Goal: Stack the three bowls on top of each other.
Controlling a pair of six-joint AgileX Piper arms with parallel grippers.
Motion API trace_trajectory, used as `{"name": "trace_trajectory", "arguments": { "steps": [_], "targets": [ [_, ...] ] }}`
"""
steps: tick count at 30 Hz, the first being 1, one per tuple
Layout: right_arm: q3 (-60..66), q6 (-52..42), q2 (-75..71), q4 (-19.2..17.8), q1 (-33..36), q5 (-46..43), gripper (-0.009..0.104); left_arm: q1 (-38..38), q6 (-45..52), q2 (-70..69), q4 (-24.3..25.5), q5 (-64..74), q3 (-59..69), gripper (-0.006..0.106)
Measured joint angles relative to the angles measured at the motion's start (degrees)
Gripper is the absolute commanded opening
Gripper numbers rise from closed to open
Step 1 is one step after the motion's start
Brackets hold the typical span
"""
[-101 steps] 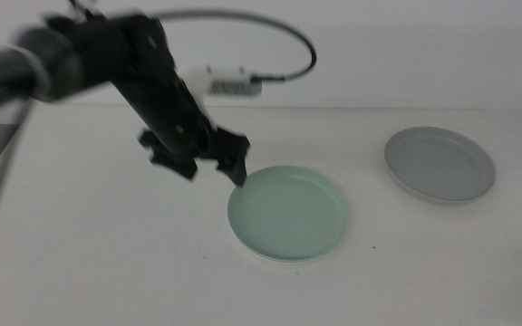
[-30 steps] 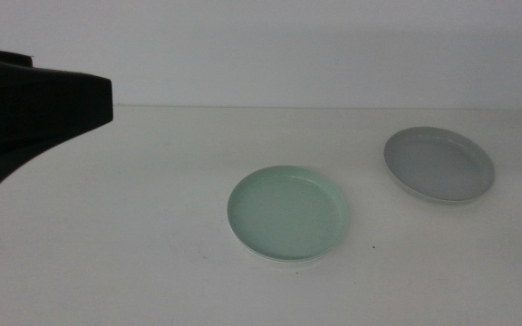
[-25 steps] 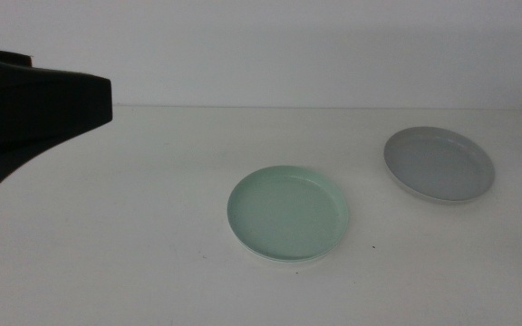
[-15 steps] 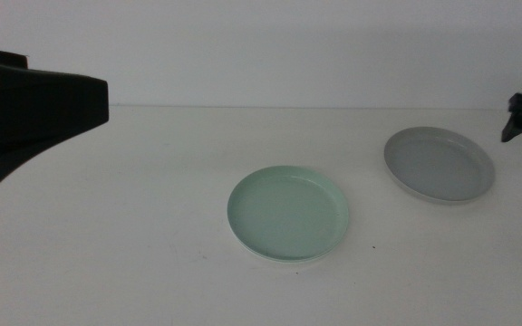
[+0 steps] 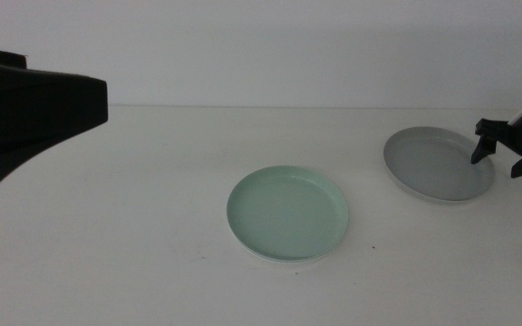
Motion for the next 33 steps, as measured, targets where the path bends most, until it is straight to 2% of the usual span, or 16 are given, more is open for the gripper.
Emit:
{"name": "trace_trajectory", "arguments": {
  "steps": [2, 4, 8, 14, 20, 23, 28, 33],
  "targets": [
    [0.00, 0.00, 0.75, 0.00, 0.00, 0.10, 0.052, 0.00, 0.00, 0.00, 0.00, 0.00, 0.00, 0.094],
    [0.00, 0.00, 1.00, 0.00, 0.00, 0.10, 0.041, 0.00, 0.00, 0.00, 0.00, 0.00, 0.00, 0.094],
    [0.00, 0.00, 1.23, 0.24, 0.00, 0.10, -0.002, 0.00, 0.00, 0.00, 0.00, 0.00, 0.00, 0.094],
    [0.00, -0.32, -0.71, 0.49, 0.00, 0.36, -0.002, 0.00, 0.00, 0.00, 0.08, 0.00, 0.00, 0.094],
    [0.00, -2.36, -8.60, 2.79, 1.38, 3.43, -0.002, 0.00, 0.00, 0.00, 0.13, 0.00, 0.00, 0.094],
    [0.00, -2.89, -12.04, 3.21, 4.80, 4.24, -0.002, 0.00, 0.00, 0.00, 0.13, 0.00, 0.00, 0.094],
    [2.97, -3.70, -14.96, 6.35, 13.51, 5.10, -0.002, 0.00, 0.00, 0.00, 0.13, 0.00, 0.00, 0.094],
    [6.47, -3.94, -15.07, 6.75, 23.20, 4.70, -0.002, 0.00, 0.00, 0.00, 0.22, 0.00, 0.00, 0.094]
  ]
}}
